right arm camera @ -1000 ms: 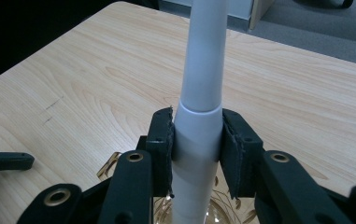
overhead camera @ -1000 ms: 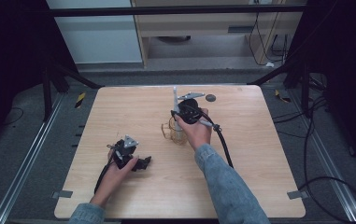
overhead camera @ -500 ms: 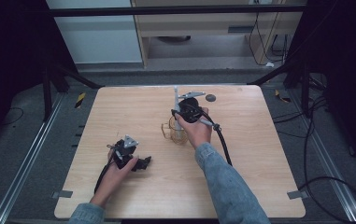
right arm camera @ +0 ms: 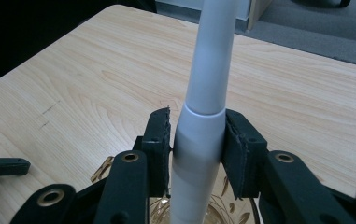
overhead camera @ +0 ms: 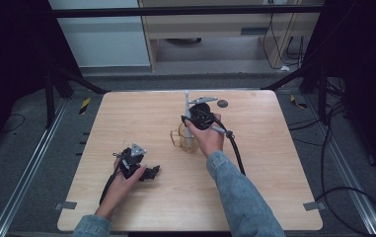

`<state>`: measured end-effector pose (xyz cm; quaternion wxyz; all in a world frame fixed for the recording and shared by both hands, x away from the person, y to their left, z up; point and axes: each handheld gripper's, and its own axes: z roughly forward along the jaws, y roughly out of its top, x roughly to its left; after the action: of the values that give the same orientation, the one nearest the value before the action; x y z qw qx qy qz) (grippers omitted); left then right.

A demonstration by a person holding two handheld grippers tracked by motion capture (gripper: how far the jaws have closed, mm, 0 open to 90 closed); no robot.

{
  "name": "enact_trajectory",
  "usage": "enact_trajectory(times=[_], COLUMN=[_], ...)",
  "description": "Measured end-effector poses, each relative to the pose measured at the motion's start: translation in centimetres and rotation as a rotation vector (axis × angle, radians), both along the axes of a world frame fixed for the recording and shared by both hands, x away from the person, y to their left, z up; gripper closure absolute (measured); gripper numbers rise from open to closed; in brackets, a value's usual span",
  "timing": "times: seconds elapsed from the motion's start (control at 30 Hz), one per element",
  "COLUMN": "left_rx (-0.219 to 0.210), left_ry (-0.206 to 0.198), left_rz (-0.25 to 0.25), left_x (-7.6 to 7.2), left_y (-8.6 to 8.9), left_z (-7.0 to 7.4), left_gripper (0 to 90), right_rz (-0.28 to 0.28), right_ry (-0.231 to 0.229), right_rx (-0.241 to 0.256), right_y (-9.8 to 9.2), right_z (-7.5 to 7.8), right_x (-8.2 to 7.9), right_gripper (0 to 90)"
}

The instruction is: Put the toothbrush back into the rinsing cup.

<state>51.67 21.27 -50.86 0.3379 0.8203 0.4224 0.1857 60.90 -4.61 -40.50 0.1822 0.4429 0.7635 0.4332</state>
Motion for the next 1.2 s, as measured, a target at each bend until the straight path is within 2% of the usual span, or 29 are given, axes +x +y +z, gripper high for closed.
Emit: enact_trajectory(times=[0.53, 0.87, 1.2], left_rx=[0.000, 0.000, 0.000], left_ry=[0.000, 0.000, 0.000], left_rz=[0.000, 0.000, 0.000], left_x=[0.0, 0.0, 0.0], left_y=[0.0, 0.0, 0.0], left_z=[0.0, 0.0, 0.0], left_gripper=[0.0, 0.0, 0.0], right_rz=[0.000, 0.002, -0.003], right_ry=[-0.014, -0.029, -0.036], right_rx=[-0.003, -0.008, -0.016], right_y=[-0.2, -0.3, -0.6], right_z=[0.3, 0.8, 1.1], right_x=[-0.2, -0.7, -1.0], right_gripper=[62.4, 54.2, 53.2])
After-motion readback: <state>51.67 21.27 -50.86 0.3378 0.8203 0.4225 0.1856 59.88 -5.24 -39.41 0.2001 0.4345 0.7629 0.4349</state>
